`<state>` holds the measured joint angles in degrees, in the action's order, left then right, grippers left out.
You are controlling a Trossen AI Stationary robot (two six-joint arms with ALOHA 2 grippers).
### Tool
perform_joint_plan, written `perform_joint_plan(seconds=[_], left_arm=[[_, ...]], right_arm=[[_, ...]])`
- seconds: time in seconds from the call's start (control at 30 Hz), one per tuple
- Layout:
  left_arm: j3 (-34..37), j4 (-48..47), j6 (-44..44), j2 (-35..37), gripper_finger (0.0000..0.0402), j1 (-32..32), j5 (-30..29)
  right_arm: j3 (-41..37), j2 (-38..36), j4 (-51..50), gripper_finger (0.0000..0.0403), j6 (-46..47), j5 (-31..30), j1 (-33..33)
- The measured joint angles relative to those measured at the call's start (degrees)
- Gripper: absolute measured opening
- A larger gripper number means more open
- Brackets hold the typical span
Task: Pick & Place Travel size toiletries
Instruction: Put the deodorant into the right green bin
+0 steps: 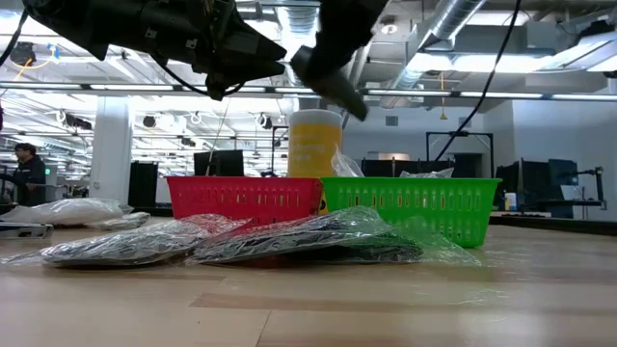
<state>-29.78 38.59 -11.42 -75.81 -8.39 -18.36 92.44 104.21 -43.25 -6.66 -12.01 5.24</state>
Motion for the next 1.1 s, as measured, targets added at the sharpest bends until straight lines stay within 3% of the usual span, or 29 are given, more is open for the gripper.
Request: perform_joint_plan(seconds=[0.53, 0.7, 1.1], left_arm=[[0.1, -2.4, 0.1, 2.4, 0.0127, 0.1, -3.9], [0.1, -8.5, 2.4, 7.6, 0.0127, -0.1, -6.4], [8.8, -9.1, 3.1, 16.9, 0.0127, 2.1, -11.8]], right_arm=[[-2.1, 0.1, 9.0, 0.019, -2.6, 16.6, -10.0], [-2.4, 0.1, 12.7, 0.019, -3.6, 18.2, -9.5], [-7.6, 0.2, 23.9, 0.019, -2.9, 21.0, -11.8]])
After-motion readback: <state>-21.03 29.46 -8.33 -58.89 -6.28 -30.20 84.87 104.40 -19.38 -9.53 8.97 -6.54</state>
